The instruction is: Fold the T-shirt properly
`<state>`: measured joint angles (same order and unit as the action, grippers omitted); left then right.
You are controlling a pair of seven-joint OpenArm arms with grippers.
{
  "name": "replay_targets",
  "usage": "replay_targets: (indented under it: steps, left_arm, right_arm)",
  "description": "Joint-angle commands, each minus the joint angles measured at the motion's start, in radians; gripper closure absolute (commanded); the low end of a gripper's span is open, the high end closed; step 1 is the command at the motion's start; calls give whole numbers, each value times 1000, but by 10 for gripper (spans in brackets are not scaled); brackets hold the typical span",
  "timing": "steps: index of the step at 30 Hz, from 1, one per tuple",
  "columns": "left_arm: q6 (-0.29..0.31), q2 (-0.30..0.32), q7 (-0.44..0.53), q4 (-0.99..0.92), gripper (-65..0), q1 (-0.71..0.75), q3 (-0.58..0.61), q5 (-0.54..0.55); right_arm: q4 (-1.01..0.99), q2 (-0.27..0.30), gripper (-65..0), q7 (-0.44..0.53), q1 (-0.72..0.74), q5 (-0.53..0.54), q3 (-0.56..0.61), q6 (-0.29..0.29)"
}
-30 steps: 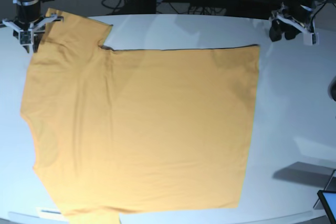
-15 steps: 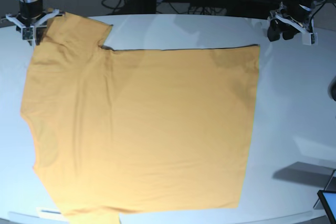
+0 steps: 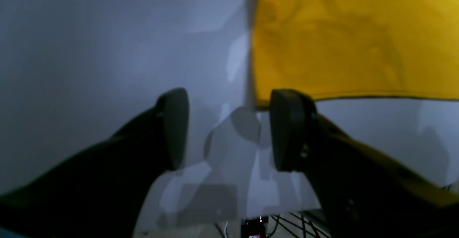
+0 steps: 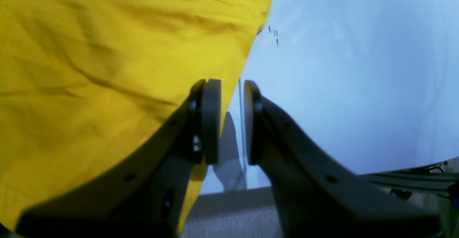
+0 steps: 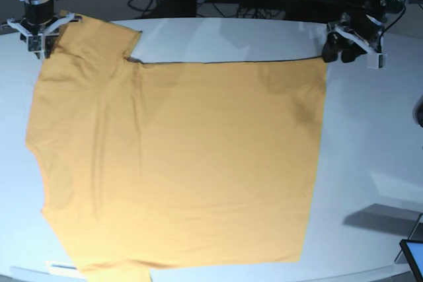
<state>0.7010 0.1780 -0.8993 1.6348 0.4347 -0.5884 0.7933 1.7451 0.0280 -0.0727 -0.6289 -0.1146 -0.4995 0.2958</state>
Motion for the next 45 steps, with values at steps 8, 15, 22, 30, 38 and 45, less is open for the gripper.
replay_targets:
  steps: [8, 15, 22, 30, 38, 45]
  left_arm:
    - [-3, -21, -33, 0, -343, -24, 83, -13]
    - [-3, -28, -33, -1, -339, -32, 86, -13]
    - [-3, -28, -33, -5, -72, -37, 80, -13]
    - [-3, -27, -33, -97, 0, -55, 80, -13]
    - [-3, -25, -33, -14, 0, -40, 68, -13]
    - [-3, -27, -33, 23, 0, -35, 20, -13]
  right_arm:
    - [20, 8, -103, 26, -9, 2, -6, -5]
    - [20, 8, -103, 26, -9, 2, -8, -5]
    - [20, 8, -103, 26, -7, 2, -8, -5]
    - [20, 8, -103, 26, -6, 2, -8, -5]
    - [17, 11, -103, 24, -4, 2, -8, -5]
    - [13, 13, -109, 23, 17, 2, -9, -5]
